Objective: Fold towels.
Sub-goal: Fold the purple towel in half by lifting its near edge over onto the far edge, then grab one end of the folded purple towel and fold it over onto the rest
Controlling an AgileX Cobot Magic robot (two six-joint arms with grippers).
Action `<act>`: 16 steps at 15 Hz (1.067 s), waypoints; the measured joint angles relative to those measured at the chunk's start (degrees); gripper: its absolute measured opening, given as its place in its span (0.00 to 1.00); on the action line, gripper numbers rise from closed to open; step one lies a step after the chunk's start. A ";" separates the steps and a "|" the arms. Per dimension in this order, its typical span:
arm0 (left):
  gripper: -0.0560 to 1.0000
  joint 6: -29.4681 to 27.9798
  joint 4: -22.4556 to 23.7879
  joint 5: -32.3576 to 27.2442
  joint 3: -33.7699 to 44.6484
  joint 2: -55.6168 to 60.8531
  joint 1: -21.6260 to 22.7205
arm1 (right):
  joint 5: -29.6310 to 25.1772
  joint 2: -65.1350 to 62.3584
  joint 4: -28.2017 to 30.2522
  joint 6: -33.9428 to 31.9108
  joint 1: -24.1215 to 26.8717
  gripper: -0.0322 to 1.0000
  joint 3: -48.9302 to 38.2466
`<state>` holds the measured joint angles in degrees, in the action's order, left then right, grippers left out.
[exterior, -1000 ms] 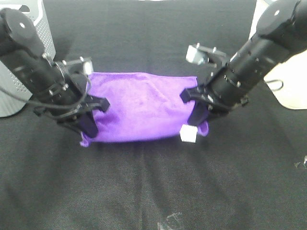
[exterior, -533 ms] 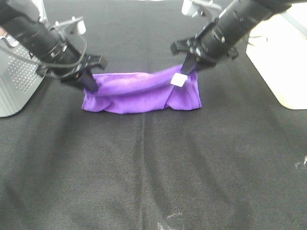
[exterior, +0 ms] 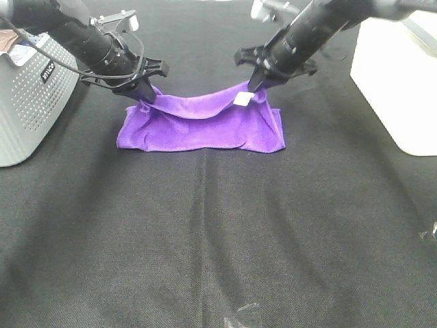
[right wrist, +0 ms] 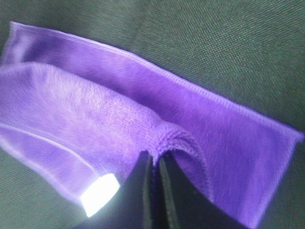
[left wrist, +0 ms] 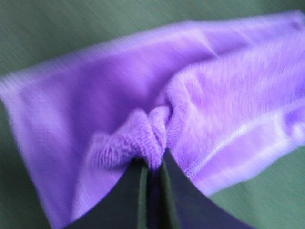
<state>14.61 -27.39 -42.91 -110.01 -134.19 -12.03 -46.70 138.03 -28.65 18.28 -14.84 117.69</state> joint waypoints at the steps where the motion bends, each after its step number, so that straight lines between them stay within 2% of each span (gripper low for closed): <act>1: 0.06 0.00 0.06 -1.32 -2.86 -1.78 0.74 | -0.80 1.83 0.52 -0.06 0.00 0.06 2.01; 5: 0.06 0.92 1.09 -4.87 -11.06 -7.39 2.01 | -0.97 3.95 1.89 -1.20 1.55 0.06 4.87; 8: 0.07 1.49 1.26 -5.21 -11.40 -9.00 1.95 | -0.97 5.39 1.89 -1.43 1.89 0.06 4.93; 10: 0.13 1.60 1.60 -4.76 -11.40 -9.51 1.95 | -0.97 6.70 1.78 -1.43 1.89 0.10 4.93; 13: 0.27 2.64 4.18 -4.76 -11.40 -9.63 1.95 | -0.92 6.88 4.18 -1.55 1.89 0.25 4.93; 16: 0.46 2.46 8.77 -4.93 -11.92 -9.68 1.95 | -1.43 6.88 9.45 -5.96 1.95 0.53 4.93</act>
<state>17.07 -18.62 -47.84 -121.93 -143.87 -10.08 -48.13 144.90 -19.19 12.32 -12.89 122.61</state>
